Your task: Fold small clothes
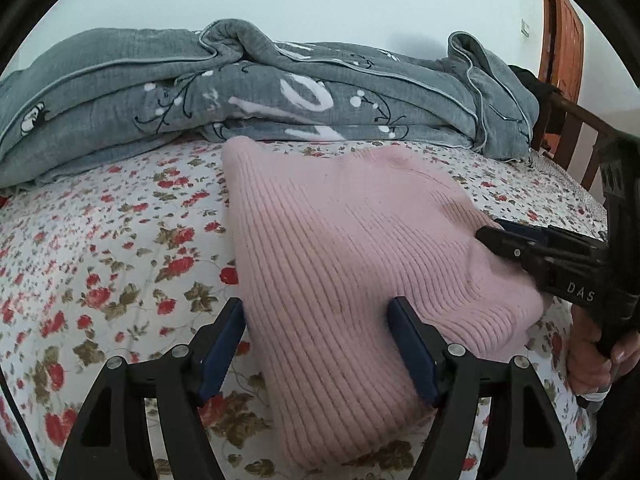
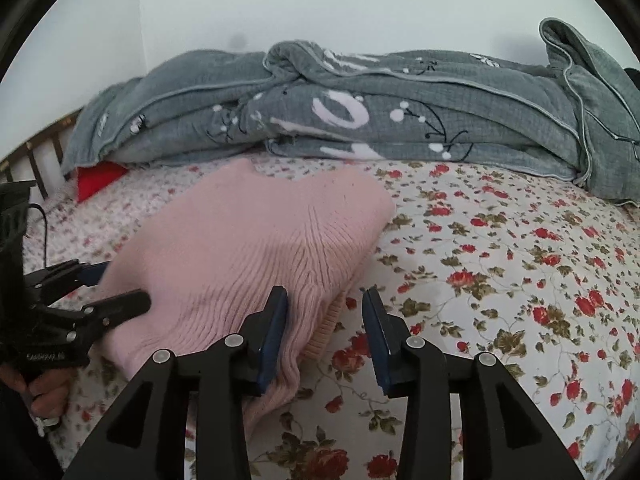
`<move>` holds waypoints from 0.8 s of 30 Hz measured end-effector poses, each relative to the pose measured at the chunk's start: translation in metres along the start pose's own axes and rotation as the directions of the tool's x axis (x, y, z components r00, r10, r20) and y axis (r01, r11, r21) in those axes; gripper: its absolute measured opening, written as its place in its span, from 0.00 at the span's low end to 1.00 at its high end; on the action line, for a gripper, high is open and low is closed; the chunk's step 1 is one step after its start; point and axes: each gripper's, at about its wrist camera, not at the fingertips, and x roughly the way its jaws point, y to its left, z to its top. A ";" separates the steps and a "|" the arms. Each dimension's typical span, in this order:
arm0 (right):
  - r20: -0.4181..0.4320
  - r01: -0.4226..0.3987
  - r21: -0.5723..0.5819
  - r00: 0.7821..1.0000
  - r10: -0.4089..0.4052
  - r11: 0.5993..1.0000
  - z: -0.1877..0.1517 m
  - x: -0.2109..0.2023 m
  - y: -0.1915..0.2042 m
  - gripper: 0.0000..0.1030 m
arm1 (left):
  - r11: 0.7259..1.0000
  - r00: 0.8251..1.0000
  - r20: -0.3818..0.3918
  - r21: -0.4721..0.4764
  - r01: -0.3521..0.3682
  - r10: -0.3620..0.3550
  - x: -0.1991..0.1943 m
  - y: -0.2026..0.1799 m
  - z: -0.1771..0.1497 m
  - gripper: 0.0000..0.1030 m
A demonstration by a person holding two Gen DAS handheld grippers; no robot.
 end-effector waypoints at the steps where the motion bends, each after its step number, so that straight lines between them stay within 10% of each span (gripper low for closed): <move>1: -0.002 -0.001 0.004 1.000 0.001 1.000 0.001 0.000 -0.001 0.38 | 1.000 1.000 -0.002 -0.007 0.007 -0.007 0.000 0.001 0.000 0.72; 24: 0.020 -0.020 0.034 1.000 0.020 0.999 -0.002 -0.008 -0.009 0.45 | 0.989 1.000 0.020 -0.148 0.008 -0.005 0.004 0.014 0.013 0.73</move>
